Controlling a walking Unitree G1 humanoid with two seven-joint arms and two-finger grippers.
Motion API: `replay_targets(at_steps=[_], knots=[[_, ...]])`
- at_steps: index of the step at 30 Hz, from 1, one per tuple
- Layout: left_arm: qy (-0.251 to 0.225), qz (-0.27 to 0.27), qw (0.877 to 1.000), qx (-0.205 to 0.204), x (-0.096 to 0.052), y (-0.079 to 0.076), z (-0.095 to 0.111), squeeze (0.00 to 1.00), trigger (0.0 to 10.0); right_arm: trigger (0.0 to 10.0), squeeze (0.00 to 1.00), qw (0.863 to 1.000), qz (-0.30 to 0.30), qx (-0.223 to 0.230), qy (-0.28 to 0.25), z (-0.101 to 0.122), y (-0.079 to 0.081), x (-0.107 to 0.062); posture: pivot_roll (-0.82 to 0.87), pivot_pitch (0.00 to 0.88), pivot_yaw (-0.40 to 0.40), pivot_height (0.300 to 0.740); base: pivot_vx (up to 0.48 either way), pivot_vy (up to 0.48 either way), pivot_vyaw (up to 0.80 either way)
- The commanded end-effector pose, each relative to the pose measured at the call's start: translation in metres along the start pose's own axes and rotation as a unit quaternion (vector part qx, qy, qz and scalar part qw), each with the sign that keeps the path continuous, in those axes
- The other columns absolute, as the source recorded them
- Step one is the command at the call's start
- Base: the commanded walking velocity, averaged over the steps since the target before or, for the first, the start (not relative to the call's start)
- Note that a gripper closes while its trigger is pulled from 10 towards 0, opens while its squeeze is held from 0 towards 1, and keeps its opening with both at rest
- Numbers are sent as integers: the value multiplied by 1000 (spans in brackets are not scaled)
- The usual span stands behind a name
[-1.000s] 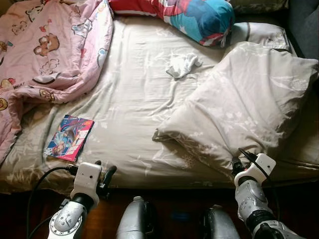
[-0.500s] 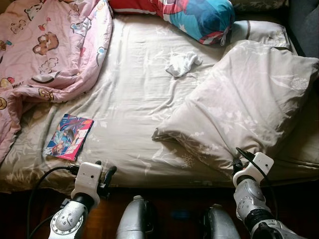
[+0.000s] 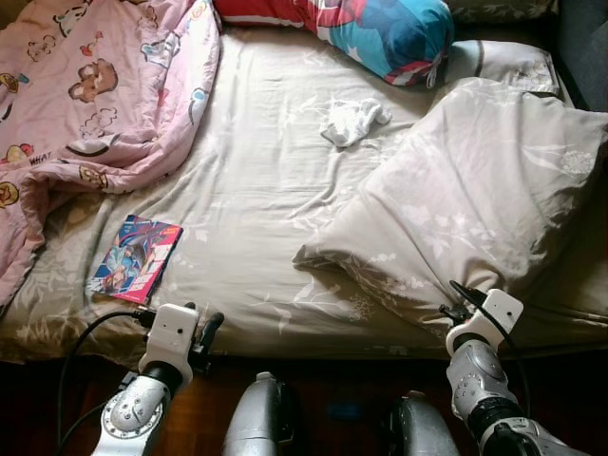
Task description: Clean up the room
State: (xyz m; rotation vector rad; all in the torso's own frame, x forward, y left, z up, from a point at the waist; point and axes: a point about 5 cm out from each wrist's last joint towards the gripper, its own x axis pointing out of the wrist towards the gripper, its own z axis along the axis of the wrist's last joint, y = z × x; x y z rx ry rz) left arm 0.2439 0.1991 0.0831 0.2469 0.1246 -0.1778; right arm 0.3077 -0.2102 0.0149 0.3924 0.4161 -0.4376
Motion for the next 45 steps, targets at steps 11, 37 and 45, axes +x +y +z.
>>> replay_targets(at_steps=[11, 37, 45], knots=[[17, 8, 1000, 6, 1, 7, -12, 0, 10000, 0, 0, 998, -60, -18, 31, -8, -28, -1, 141, 281, 141, 662, 0, 0, 0], [14, -10, 1000, 8, 19, 6, -18, 0, 10000, 0, 0, 868, -438, -77, -223, 183, -242, -68, 3, 260, 163, 662, 0, 0, 0], [17, -22, 1000, 4, 17, 0, -21, 0, 10000, 5137, 0, 861, -458, -61, -212, 184, -259, -79, -14, 268, 171, 662, 0, 0, 0]])
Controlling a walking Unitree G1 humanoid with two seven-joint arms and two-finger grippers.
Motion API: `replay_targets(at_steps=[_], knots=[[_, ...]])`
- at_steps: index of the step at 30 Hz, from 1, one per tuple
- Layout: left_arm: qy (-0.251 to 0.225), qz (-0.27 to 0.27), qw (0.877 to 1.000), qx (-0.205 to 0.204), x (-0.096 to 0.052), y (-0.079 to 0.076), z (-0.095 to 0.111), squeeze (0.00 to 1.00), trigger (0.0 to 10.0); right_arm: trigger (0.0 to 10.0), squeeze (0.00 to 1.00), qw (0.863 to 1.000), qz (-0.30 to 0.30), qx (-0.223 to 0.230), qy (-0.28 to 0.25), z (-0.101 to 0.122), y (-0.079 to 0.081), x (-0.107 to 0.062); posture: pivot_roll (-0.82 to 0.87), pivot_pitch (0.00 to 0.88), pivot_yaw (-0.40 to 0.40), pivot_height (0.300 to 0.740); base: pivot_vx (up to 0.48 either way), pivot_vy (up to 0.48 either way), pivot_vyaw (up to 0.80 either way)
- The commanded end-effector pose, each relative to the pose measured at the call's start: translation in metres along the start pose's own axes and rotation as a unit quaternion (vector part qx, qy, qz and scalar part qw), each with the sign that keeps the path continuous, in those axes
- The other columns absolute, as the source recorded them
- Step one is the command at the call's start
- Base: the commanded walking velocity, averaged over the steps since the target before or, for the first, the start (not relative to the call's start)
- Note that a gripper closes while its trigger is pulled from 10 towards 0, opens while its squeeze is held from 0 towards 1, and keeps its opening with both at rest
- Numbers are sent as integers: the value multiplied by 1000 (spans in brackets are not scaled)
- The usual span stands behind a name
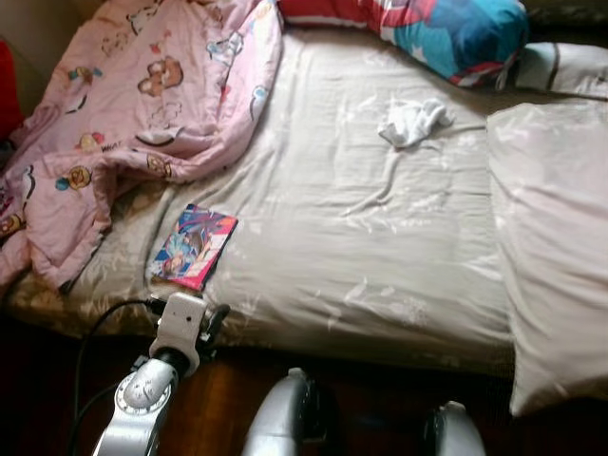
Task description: Clean up the room
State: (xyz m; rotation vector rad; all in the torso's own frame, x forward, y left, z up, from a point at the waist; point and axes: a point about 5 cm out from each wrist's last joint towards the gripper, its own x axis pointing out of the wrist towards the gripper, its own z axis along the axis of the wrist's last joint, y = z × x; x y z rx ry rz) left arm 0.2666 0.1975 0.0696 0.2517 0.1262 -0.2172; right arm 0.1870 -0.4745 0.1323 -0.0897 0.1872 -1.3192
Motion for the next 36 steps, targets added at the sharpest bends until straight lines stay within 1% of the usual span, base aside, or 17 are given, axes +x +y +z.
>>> replay_targets(at_steps=[1, 2, 5, 9, 10, 11, 18, 19, 20, 21, 23, 27, 28, 30, 31, 35, 36], knots=[[19, -3, 1000, 0, -7, 0, -11, 0, 10000, 5137, 0, 999, -37, 16, 3, 2, -16, 5, -14, 268, 171, 662, 0, 0, 0], [18, -11, 1000, 0, -7, -4, -11, 0, 10000, 10000, 0, 1000, -18, 20, 9, -6, -9, 1, -10, 267, 173, 662, 0, 0, 0], [17, -19, 1000, -2, -8, -6, -10, 0, 10000, 10000, 0, 999, -5, 24, 31, -23, 1, -8, 0, 267, 179, 662, 0, 0, 0], [17, -19, 1000, -2, -8, -6, -10, 0, 10000, 10000, 0, 999, 2, 26, 35, -27, 6, -11, 4, 268, 182, 662, 0, 0, 0], [18, -18, 1000, -1, -8, -4, -10, 0, 10000, 10000, 918, 999, 1, 29, 36, -27, 7, -12, 4, 268, 182, 662, 0, 0, 0], [18, -17, 1000, -1, -8, -4, -10, 0, 10000, 10000, 1000, 999, 1, 31, 35, -27, 7, -12, 2, 268, 181, 662, 0, 0, 0], [18, -19, 1000, -5, -6, -6, -10, 0, 10000, 10000, 1000, 999, 24, 40, 3, -17, 18, -14, -10, 264, 178, 662, 0, 0, 0], [18, -19, 1000, -6, -6, -7, -11, 0, 10000, 10000, 886, 999, 34, 39, -2, -17, 22, -15, -10, 264, 178, 662, 0, 0, 0], [19, -20, 1000, -7, -5, -7, -11, 0, 10000, 10000, 702, 998, 47, 40, -7, -16, 26, -17, -16, 263, 178, 662, 0, 0, 0], [20, -21, 1000, -8, -5, -8, -12, 0, 10000, 10000, 0, 995, 96, 29, -21, -18, 44, -26, -19, 260, 175, 662, 0, 0, 0], [21, -21, 1000, -8, -5, -9, -12, 0, 10000, 10000, 0, 992, 124, 20, -29, -20, 54, -32, -19, 260, 175, 662, 0, 0, 0], [21, -17, 1000, -14, -2, -8, -12, 0, 10000, 10000, 0, 969, 242, 7, -54, -30, 95, -65, -19, 252, 170, 662, 0, 0, 0], [19, -12, 1000, -18, 0, -7, -12, 0, 10000, 10000, 0, 949, 307, -1, -68, -37, 118, -89, -21, 250, 168, 662, 0, 0, 0], [19, -11, 1000, -20, 0, -7, -12, 0, 10000, 10000, 0, 942, 326, -3, -73, -39, 124, -97, -23, 247, 167, 662, 0, 0, 0], [15, -4, 999, -29, 3, -6, -10, 0, 10000, 10000, 0, 922, 379, -1, -77, -47, 140, -120, -25, 244, 164, 662, 0, 0, 0], [10, 7, 999, -49, 9, -6, -7, 0, 10000, 10000, 0, 895, 442, 26, -61, -63, 158, -158, -35, 234, 156, 662, 0, 0, 0], [9, 7, 999, -50, 11, -7, -6, 0, 10000, 10000, 0, 882, 467, 27, -59, -69, 163, -172, -35, 231, 153, 662, 0, 0, 0]])
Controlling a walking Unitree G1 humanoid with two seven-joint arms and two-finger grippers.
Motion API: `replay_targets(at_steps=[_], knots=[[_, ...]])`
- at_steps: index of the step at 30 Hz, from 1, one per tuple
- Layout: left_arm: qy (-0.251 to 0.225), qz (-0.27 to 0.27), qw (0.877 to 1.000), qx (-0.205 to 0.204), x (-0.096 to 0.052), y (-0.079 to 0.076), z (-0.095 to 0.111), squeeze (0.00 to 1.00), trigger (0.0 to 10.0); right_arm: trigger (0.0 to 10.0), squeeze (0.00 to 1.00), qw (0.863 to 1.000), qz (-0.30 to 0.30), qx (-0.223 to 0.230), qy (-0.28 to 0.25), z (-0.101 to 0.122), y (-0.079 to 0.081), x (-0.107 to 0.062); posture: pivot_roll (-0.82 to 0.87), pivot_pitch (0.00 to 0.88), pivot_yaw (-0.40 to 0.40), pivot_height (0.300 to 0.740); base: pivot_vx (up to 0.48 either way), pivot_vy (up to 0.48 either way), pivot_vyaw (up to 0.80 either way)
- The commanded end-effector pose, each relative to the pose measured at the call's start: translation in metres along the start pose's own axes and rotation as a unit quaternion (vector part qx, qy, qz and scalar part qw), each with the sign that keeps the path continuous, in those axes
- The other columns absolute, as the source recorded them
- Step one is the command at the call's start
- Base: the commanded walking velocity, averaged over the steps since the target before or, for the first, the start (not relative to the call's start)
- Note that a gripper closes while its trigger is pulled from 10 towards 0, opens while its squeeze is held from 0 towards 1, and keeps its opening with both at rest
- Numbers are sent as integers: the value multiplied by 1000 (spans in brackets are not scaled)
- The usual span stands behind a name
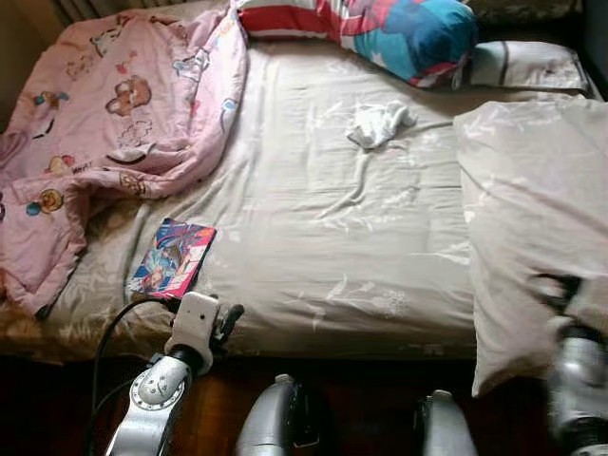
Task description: Clean up the room
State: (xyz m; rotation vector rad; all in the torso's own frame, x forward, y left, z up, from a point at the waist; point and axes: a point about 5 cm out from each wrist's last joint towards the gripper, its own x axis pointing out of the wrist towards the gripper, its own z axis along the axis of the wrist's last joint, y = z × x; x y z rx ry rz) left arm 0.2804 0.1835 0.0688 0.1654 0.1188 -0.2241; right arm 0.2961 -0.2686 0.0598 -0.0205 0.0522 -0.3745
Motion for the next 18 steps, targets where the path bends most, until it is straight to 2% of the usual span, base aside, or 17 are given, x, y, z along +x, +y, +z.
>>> replay_targets(at_steps=[1, 4, 5, 9, 18], knots=[[17, 13, 1000, -8, -4, 4, -10, 0, 10000, 10000, 0, 1000, 20, -2, 7, -9, 5, -9, -35, 231, 153, 662, 0, 0, 0], [11, 14, 1000, -11, 0, 1, -9, 0, 10000, 10000, 0, 999, 47, 16, 22, -18, 25, -16, -40, 221, 137, 662, 0, 0, 0], [10, 15, 1000, -11, 1, 1, -9, 0, 10000, 10000, 0, 998, 48, 18, 24, -18, 26, -16, -40, 221, 137, 662, 0, 0, 0], [11, 19, 1000, -10, 2, 0, -10, 0, 10000, 10000, 0, 998, 45, 30, 23, -16, 27, -15, -44, 217, 127, 662, 120, -157, 0], [7, 26, 1000, -12, 5, -2, -12, 0, 10000, 10000, 0, 999, 33, 27, 25, -9, 25, -6, -46, 208, 109, 662, 256, -385, 0]])
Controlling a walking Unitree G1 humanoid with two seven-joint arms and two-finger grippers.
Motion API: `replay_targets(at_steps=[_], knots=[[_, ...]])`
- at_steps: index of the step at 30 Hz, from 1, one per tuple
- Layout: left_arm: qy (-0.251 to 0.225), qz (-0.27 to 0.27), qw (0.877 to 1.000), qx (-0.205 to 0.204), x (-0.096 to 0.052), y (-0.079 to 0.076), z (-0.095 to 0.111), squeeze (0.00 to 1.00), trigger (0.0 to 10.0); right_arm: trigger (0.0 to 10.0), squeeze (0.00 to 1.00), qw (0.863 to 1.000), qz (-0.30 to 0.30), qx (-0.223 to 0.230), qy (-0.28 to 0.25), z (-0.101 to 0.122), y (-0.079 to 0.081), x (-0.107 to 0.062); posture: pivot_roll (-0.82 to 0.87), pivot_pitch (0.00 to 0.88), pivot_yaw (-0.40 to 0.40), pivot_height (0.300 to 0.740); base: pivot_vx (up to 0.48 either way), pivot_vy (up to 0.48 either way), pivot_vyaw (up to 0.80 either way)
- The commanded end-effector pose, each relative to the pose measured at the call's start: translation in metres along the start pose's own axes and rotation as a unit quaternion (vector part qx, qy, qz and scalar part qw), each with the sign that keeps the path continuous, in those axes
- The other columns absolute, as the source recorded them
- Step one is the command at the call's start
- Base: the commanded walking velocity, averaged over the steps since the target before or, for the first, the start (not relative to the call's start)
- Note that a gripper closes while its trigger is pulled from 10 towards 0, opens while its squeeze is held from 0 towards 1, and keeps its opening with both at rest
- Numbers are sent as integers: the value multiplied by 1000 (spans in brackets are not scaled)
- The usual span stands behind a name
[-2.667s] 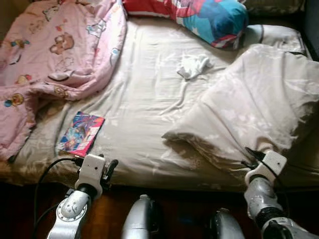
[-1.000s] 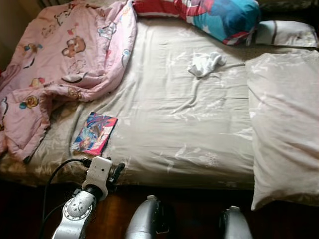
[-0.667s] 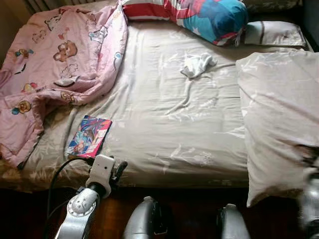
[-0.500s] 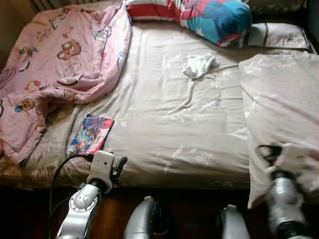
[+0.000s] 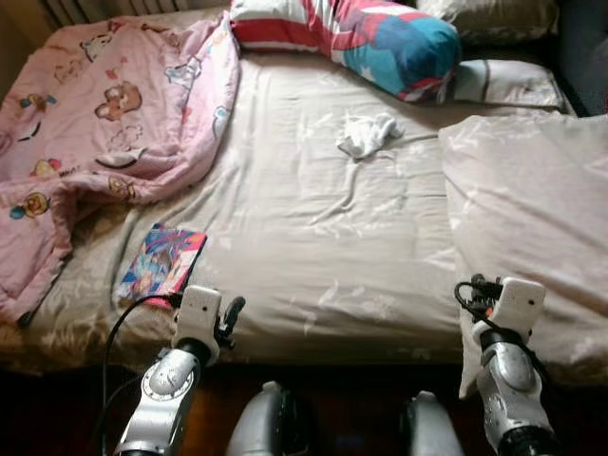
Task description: Clean up the room
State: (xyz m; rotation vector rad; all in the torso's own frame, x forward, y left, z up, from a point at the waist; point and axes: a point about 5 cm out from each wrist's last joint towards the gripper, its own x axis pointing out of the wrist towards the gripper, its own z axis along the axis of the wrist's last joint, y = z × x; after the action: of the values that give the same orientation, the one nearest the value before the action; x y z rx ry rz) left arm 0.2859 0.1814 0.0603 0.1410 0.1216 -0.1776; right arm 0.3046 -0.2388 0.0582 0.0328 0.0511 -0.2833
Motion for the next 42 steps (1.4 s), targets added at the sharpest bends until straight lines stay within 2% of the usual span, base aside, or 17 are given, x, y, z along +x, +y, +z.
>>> replay_targets(at_steps=[1, 12, 35, 40, 42], knots=[[5, 4, 1000, 2, -1, 0, -4, 0, 10000, 10000, 0, 1000, -15, 5, 21, -8, -6, -3, -46, 208, 109, 662, 259, -390, 0], [0, 7, 1000, 1, 2, -1, -4, 0, 10000, 10000, 0, 999, -17, 7, 29, -9, -1, -2, -47, 200, 104, 662, 254, -401, 0], [-3, 10, 1000, -1, 1, 1, -6, 0, 10000, 10000, 0, 997, -55, 3, 48, -12, -10, -1, -38, 198, 96, 662, 259, -398, 0], [0, 6, 1000, -6, 1, 0, -7, 0, 10000, 10000, 0, 997, -56, 0, 55, -14, -11, -2, -38, 200, 97, 662, 0, 0, 0], [3, 3, 1000, -6, 1, -2, -8, 0, 10000, 10000, 0, 996, -54, -8, 75, -19, -10, -3, -38, 202, 97, 662, 0, 0, 0]])
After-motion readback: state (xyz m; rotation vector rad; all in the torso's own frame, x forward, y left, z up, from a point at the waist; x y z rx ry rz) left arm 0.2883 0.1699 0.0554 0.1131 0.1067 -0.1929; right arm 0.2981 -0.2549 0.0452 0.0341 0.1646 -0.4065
